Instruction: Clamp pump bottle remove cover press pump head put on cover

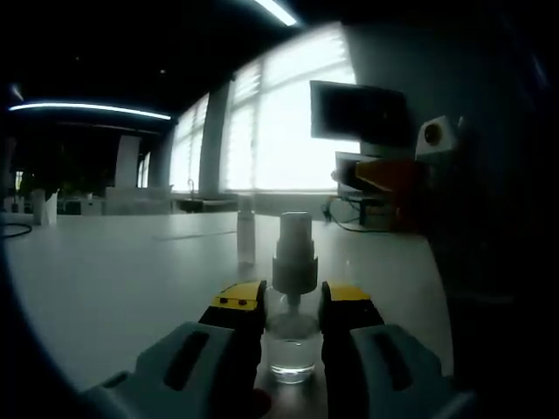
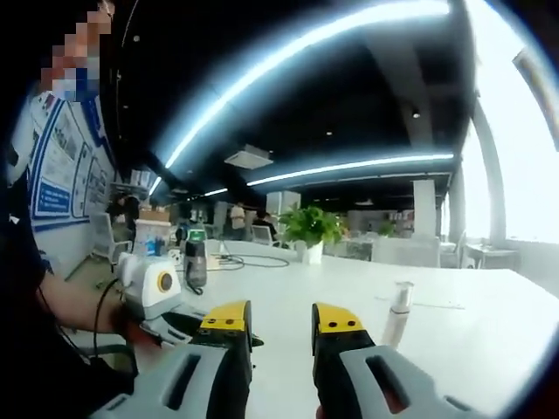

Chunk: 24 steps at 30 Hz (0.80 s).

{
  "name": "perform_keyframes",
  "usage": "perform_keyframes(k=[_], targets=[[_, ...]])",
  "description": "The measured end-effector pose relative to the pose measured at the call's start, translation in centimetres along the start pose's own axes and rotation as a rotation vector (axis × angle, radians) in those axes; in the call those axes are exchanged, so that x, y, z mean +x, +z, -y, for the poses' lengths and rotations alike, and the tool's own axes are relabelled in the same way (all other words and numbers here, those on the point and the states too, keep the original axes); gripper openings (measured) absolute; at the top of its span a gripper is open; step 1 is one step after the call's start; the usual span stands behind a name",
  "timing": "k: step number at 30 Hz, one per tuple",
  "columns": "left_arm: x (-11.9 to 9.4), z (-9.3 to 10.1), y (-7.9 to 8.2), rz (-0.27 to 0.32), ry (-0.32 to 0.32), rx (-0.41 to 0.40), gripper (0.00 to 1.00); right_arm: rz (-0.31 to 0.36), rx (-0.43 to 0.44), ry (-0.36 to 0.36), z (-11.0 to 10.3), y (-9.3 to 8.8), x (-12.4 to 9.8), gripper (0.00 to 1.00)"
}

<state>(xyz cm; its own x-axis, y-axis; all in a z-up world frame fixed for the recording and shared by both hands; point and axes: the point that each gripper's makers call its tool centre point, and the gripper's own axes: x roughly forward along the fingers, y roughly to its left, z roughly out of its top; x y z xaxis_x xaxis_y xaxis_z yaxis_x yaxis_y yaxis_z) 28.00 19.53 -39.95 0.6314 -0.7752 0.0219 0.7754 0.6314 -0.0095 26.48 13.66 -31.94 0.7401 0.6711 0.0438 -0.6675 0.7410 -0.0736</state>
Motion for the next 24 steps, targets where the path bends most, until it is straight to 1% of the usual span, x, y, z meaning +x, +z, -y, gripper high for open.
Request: perform_keyframes(k=[4, 8, 12, 18, 20, 23, 24], targets=[[0.0, 0.1, 0.0, 0.0, -0.003, 0.001, 0.16, -0.017, 0.004, 0.028, -0.5, 0.4, 0.7, 0.2], [0.0, 0.1, 0.0, -0.001, -0.006, 0.001, 0.16, -0.036, -0.039, 0.068, -1.3, 0.9, 1.6, 0.19], [0.0, 0.1, 0.0, -0.001, -0.008, 0.002, 0.16, -0.055, -0.059, 0.11, -1.9, 1.7, 2.3, 0.19], [0.0, 0.1, 0.0, -0.001, -0.007, 0.002, 0.16, -0.084, -0.088, 0.166, -2.6, 2.6, 3.0, 0.18], [0.0, 0.2, 0.0, -0.001, -0.007, 0.0, 0.16, -0.096, -0.102, 0.174, -2.7, 2.9, 3.1, 0.18], [0.0, 0.2, 0.0, -0.002, -0.006, -0.001, 0.16, -0.108, -0.1, 0.18, -2.8, 3.2, 3.2, 0.18], [0.0, 0.1, 0.0, -0.001, -0.007, -0.003, 0.16, -0.117, -0.127, 0.181, -2.8, 3.1, 3.2, 0.18]])
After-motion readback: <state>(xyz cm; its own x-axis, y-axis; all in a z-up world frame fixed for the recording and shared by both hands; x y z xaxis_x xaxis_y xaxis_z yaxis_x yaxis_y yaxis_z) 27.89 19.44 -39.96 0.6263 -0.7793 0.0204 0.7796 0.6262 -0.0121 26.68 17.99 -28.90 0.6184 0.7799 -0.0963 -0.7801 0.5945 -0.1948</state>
